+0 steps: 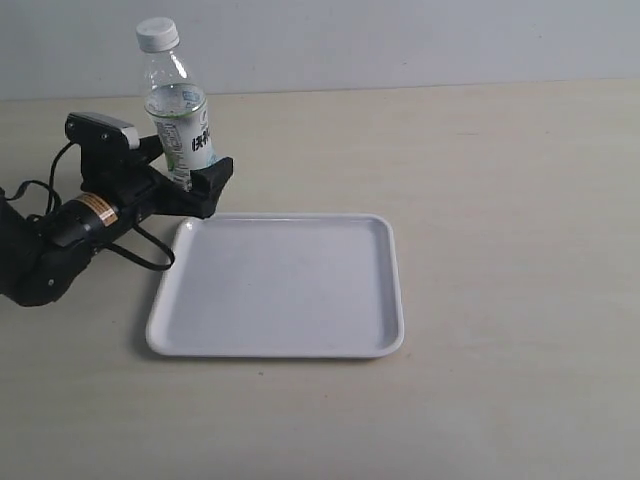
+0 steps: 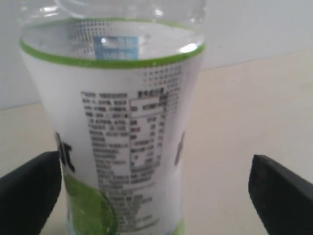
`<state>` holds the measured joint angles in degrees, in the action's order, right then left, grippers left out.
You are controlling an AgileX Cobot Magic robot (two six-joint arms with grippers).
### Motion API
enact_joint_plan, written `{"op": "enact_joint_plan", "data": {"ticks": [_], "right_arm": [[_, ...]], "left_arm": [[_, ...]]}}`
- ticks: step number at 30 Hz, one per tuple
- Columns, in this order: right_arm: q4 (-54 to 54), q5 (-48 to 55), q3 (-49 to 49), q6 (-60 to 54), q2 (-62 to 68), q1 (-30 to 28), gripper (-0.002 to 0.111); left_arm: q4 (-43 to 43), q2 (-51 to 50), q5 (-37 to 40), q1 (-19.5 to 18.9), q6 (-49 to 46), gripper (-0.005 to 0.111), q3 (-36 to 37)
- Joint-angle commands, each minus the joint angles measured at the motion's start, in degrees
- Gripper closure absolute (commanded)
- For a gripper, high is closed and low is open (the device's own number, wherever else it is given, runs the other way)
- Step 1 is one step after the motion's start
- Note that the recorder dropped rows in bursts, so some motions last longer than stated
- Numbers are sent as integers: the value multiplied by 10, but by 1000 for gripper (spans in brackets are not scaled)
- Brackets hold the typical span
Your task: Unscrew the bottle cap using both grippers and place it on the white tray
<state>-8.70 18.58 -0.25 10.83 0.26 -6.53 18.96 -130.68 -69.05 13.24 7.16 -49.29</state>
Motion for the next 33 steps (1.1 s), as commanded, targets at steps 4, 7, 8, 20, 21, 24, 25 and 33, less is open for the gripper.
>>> {"op": "enact_joint_plan", "data": {"ticks": [4, 7, 8, 20, 21, 24, 25, 33], "right_arm": [[-3, -8, 3, -2, -3, -1, 108], [-3, -8, 3, -2, -3, -1, 108], [-3, -8, 3, -2, -3, -1, 108], [-3, -8, 3, -2, -3, -1, 108], [-3, -8, 3, -2, -3, -1, 108], [-3, -8, 3, -2, -3, -1, 108], [-3, -8, 3, -2, -3, -1, 108], [-3, -8, 3, -2, -3, -1, 108]], "left_arm": [[2, -34, -9, 0, 21, 3, -62], [2, -43, -9, 0, 21, 3, -78], [2, -44, -9, 0, 21, 3, -82], [5, -51, -9, 0, 1, 70, -89], [6, -51, -9, 0, 1, 85, -89], [10, -51, -9, 0, -6, 105, -89], [10, -51, -9, 0, -6, 106, -89], [47, -44, -9, 0, -18, 107, -89]]}}
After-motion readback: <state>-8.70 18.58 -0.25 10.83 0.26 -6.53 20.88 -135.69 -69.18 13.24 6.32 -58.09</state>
